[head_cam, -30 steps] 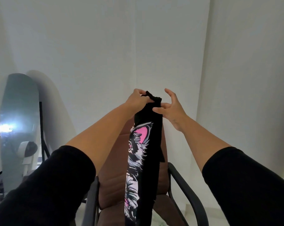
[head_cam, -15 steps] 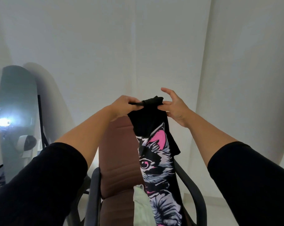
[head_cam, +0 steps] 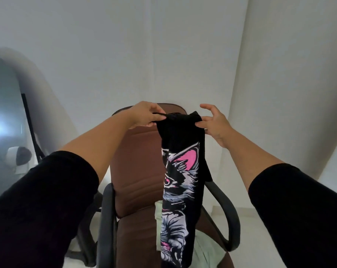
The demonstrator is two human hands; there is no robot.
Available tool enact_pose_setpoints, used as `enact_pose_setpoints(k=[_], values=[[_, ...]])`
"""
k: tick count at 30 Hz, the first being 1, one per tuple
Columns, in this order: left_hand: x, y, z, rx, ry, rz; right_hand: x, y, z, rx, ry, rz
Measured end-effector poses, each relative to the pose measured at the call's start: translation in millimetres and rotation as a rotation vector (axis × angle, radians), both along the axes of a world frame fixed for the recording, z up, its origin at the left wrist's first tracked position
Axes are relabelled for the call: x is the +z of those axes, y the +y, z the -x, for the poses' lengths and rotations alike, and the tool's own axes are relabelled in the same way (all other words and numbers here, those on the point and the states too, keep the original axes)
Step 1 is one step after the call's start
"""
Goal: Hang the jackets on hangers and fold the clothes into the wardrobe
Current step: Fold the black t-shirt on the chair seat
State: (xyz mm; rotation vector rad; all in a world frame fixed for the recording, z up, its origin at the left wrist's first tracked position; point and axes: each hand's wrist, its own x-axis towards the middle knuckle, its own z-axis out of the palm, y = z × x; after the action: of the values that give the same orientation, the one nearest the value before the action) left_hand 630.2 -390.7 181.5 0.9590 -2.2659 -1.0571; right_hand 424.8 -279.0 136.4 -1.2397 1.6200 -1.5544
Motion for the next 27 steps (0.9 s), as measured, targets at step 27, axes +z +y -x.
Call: enact_pose_setpoints(k=[27], values=[[-175.0, 65.7, -0.5, 0.098, -0.191, -0.158, -179.3, 16.9, 30.6, 0.286, -0.139, -0.343]])
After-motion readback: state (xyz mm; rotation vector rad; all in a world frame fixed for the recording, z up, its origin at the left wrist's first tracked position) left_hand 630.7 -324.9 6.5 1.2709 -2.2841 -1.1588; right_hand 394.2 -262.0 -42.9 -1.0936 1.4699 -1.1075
